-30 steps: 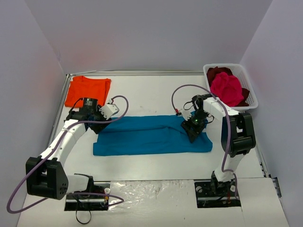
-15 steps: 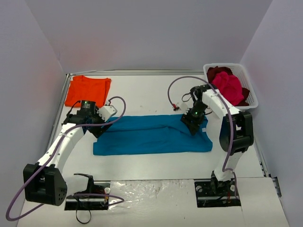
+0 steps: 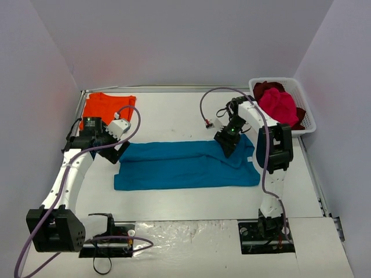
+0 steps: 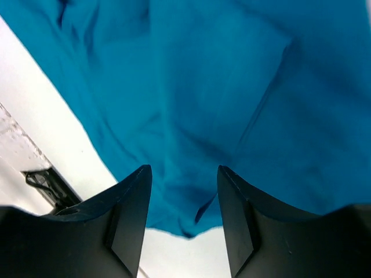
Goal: Fold and stack the t-shirts
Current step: Fold the other side of the tshirt into a rectangle
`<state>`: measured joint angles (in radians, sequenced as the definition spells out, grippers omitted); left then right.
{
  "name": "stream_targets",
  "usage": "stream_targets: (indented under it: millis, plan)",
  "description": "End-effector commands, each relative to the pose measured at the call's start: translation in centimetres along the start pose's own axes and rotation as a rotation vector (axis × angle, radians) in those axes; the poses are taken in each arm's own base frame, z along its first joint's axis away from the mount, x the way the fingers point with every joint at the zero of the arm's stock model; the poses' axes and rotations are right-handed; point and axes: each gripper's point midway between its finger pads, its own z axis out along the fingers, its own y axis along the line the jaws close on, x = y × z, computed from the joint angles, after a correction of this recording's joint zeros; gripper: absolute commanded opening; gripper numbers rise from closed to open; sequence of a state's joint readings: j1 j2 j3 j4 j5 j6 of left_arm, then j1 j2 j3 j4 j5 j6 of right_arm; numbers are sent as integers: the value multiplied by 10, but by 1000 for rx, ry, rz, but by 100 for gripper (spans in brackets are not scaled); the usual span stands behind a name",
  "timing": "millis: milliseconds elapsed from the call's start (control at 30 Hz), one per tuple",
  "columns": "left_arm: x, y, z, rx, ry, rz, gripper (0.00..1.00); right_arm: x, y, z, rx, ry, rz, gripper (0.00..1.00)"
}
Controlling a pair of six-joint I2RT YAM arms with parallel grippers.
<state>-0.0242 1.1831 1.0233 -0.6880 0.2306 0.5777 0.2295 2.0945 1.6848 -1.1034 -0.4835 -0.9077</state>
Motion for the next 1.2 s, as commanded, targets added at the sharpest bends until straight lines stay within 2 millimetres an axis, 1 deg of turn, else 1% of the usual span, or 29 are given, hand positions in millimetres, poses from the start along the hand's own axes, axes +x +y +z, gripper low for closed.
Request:
stream_targets:
  millis: [0, 33, 67, 167, 300, 433, 467, 533, 567, 600, 667, 833, 1000, 1100, 1167]
  plan:
    - [-15, 8, -20, -3, -79, -82, 94, -21, 0, 3, -84, -73, 0, 45]
    - [-16, 9, -21, -3, -87, -97, 94, -26, -2, 5, -95, -87, -2, 44]
    - [-18, 11, -23, 0, -100, -110, 94, -31, -8, 9, -100, -93, 1, 44]
    - [-20, 9, -25, 21, -110, -122, 94, -39, -17, 15, -111, -106, 4, 44]
    - [-16, 6, -22, 36, -93, -126, 94, -42, -21, 22, -127, -108, 10, 43]
    - [-10, 5, -18, 38, -75, -125, 94, -42, -20, 26, -141, -105, 11, 43]
    - [-9, 4, -17, 40, -70, -125, 94, -41, -20, 27, -143, -103, 11, 41]
    - [-8, 3, -15, 46, -67, -128, 94, -40, -19, 28, -149, -100, 16, 33]
    - [-7, 3, -14, 47, -66, -130, 94, -40, -18, 27, -146, -103, 14, 29]
    - [-7, 3, -14, 46, -66, -133, 94, -40, -17, 27, -149, -104, 15, 21]
    - [-7, 1, -14, 49, -68, -133, 94, -40, -16, 24, -144, -110, 15, 10]
    - [-7, 1, -16, 47, -74, -133, 94, -41, -13, 15, -118, -113, 17, 9]
    - [-7, -2, -18, 52, -83, -133, 94, -44, -8, 2, -89, -124, 17, 6]
    - [-7, -3, -20, 54, -88, -132, 94, -45, 1, -6, -81, -133, 10, 3]
    - [-8, -3, -22, 51, -95, -129, 94, -46, 11, -10, -79, -138, -5, 2]
